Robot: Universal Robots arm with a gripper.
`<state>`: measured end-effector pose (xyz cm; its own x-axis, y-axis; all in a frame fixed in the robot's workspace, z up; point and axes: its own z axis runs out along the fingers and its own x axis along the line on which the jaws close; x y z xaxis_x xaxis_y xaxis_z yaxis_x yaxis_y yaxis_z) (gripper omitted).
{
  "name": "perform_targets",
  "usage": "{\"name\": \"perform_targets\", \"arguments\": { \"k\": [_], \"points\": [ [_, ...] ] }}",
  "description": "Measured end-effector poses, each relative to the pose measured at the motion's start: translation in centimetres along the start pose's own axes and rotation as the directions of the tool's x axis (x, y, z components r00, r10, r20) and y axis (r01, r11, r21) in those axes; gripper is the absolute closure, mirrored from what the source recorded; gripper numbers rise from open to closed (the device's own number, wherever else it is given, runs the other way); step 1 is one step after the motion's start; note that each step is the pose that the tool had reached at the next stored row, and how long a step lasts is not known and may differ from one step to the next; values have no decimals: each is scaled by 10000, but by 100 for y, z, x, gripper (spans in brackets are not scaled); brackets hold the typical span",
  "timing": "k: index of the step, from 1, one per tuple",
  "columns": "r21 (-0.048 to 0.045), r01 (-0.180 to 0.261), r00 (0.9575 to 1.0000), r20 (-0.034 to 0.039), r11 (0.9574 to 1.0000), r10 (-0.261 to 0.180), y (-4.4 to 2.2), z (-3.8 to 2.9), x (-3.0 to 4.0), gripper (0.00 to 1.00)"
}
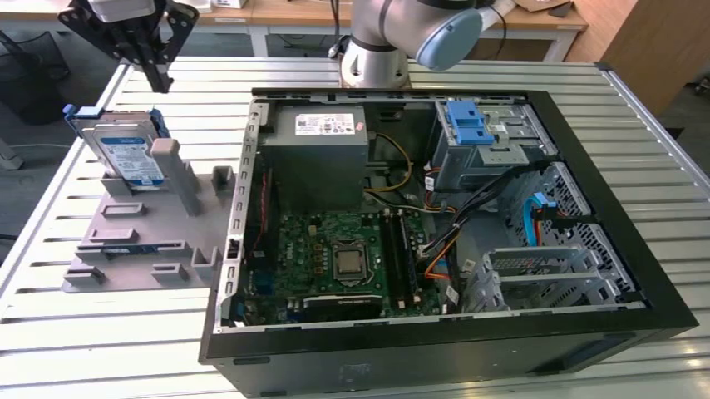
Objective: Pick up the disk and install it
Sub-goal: 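Reach for the disk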
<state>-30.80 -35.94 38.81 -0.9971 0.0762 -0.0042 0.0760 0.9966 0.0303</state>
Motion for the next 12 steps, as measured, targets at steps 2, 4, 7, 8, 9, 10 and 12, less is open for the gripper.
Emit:
{"name": "perform_targets", "arguments": {
  "k": [2,4,7,8,9,10,12],
  "points": [
    [0,0,10000,-1,10000,0,6,0,19,89],
    [0,0,10000,0,10000,0,12,1,39,89],
    [0,0,10000,0,10000,0,20,2,69,89],
    [0,0,10000,0,10000,0,22,3,79,89],
    [0,0,10000,0,10000,0,24,3,90,89],
    [0,0,10000,0,10000,0,27,4,100,89],
    [0,1,10000,0,10000,-1,31,4,123,89]
  ]
}}
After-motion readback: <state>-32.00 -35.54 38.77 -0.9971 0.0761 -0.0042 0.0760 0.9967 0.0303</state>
